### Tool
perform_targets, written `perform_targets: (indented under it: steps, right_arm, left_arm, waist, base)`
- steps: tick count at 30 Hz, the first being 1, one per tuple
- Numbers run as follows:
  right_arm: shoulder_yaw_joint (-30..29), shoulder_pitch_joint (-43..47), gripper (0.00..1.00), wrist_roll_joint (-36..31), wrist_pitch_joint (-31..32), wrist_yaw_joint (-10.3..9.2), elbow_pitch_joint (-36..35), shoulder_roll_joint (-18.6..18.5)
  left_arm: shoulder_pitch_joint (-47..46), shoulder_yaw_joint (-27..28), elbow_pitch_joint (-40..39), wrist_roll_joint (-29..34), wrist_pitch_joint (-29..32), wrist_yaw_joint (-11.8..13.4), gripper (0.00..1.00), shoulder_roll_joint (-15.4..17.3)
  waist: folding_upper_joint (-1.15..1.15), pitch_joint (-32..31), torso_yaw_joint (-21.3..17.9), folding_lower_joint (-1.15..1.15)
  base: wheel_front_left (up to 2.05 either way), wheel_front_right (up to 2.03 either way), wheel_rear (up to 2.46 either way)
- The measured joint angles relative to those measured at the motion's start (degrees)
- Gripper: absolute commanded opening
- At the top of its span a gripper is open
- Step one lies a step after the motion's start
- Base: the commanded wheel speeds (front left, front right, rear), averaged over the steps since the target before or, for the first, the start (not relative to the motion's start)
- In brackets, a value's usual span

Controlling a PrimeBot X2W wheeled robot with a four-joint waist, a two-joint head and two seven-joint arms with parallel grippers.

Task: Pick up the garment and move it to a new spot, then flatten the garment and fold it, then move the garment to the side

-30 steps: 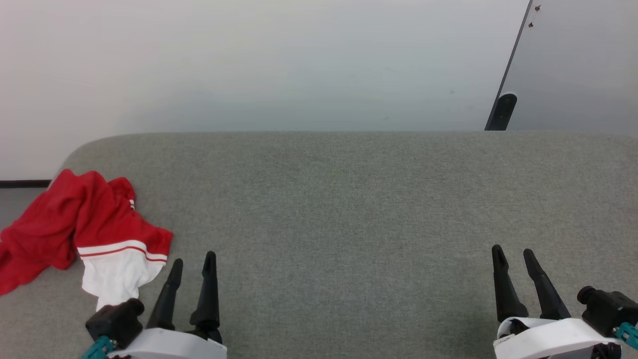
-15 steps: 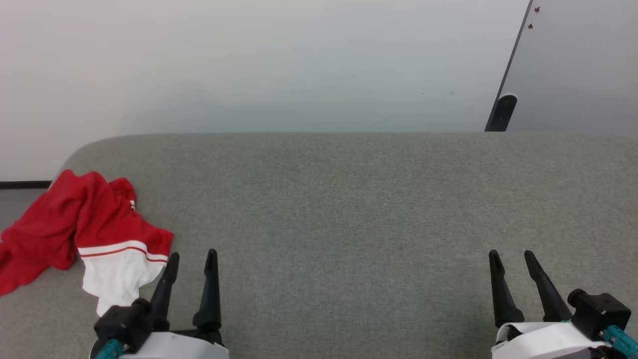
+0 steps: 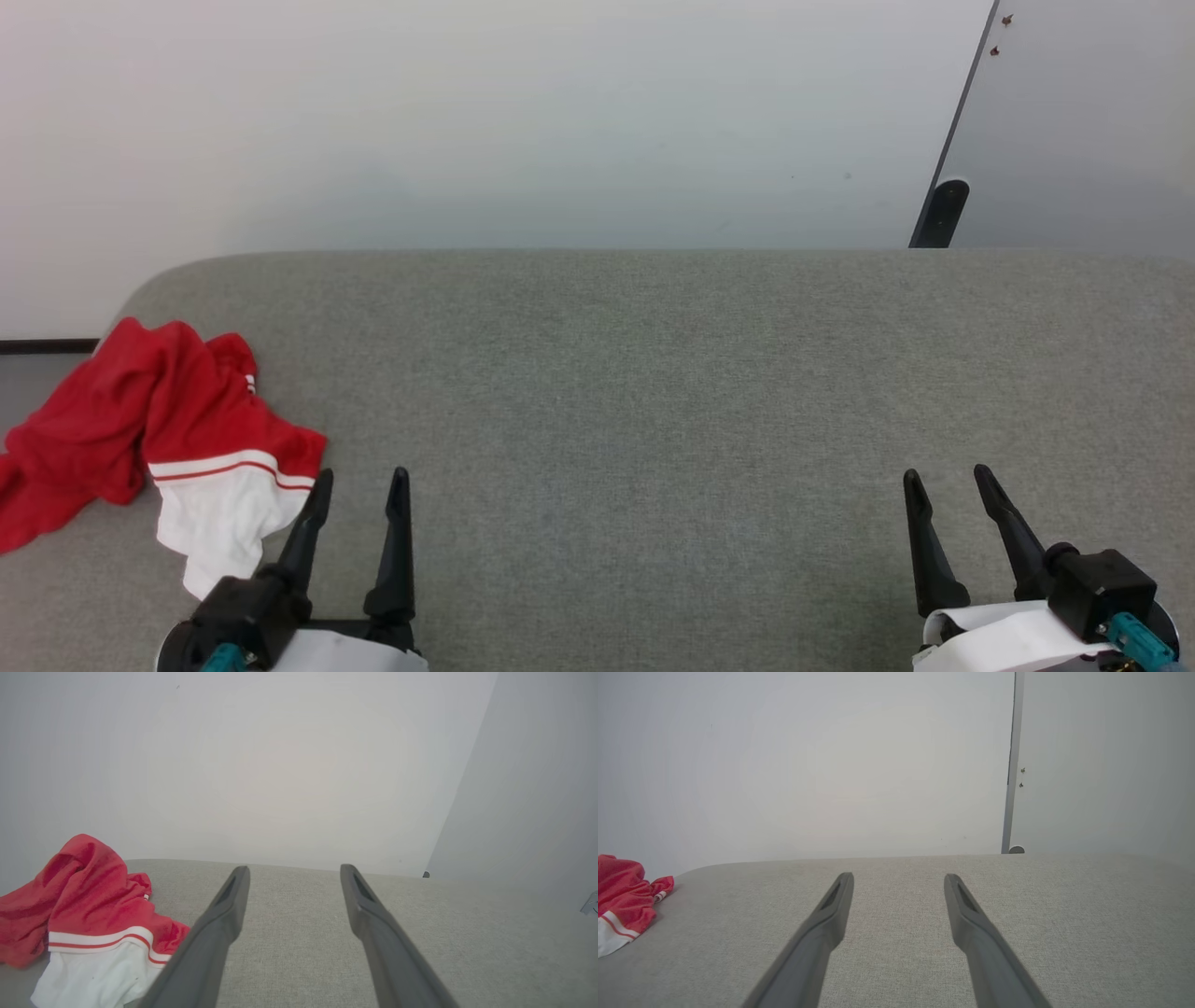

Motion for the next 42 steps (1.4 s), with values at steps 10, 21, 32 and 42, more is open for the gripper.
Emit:
perform_targets:
  steps: [10,21,32,42]
  right_arm:
    - [0.57,0.47,1.00,-4.24,-0.82,0.00,-0.04,-0.03]
    - [4.07,1.14,1.00,-4.56,-0.82,0.00,0.74,-0.07]
    - [9.55,0.88,1.00,-2.57,-0.94,0.00,2.04,-0.05]
    - [10.61,0.56,1.00,-2.07,-0.96,0.00,2.67,-0.04]
  left_arm:
    - [0.01,0.42,1.01,1.99,-0.97,-0.41,1.00,-0.22]
    - [-0.21,4.37,3.69,0.69,-0.97,1.08,1.00,-0.30]
    - [2.20,7.75,3.61,1.41,-0.98,2.02,1.00,-0.14]
    - [1.81,8.21,5.05,-0.29,-0.88,1.29,1.00,0.16]
  waist:
    - [0.00,-0.53,1.76,0.00]
    - [0.00,-1.91,7.83,0.00]
    - [0.00,-3.76,16.89,0.00]
    - [0.00,-4.89,22.50,0.00]
  base:
    - [0.00,0.00,0.00]
    - [0.00,0.00,0.00]
    - [0.00,0.00,0.00]
    - [0.00,0.00,0.00]
